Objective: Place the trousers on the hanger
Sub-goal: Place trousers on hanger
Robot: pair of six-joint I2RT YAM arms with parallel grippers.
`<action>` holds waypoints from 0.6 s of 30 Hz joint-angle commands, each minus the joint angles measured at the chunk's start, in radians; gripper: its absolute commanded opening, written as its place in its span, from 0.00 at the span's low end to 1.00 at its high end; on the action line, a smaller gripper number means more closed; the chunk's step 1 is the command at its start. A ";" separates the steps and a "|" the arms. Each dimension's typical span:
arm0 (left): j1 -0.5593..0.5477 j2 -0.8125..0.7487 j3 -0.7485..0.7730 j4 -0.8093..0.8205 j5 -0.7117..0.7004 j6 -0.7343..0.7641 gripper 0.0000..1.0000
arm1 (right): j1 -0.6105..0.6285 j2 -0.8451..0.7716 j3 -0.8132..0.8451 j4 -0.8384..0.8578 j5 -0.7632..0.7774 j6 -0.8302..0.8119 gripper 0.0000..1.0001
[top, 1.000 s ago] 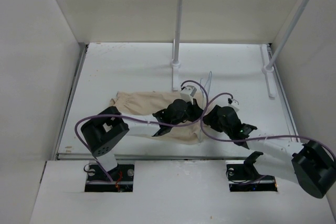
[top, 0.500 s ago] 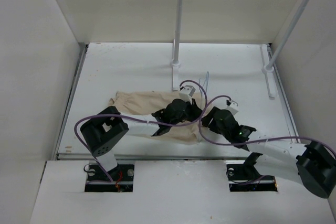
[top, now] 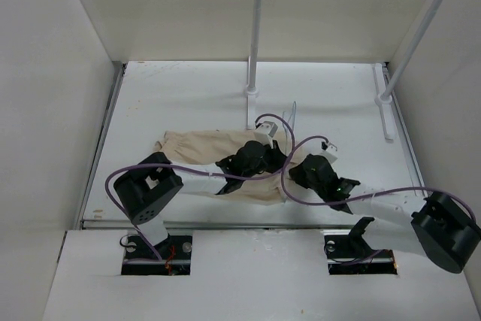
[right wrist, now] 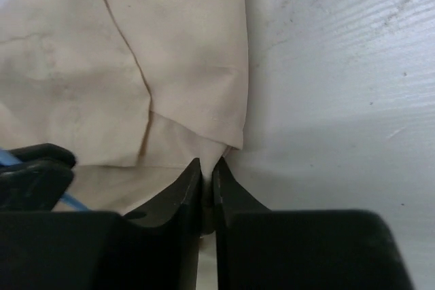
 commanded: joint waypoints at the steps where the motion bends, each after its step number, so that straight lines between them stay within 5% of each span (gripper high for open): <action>1: 0.005 -0.068 -0.018 0.018 -0.003 0.013 0.00 | -0.004 -0.086 0.008 0.125 0.054 -0.002 0.10; 7: 0.021 -0.104 -0.047 -0.019 -0.014 0.012 0.00 | -0.078 -0.356 0.042 0.027 0.085 -0.091 0.09; 18: 0.069 -0.221 -0.098 -0.057 -0.054 0.016 0.00 | -0.338 -0.562 0.037 -0.128 -0.071 -0.148 0.09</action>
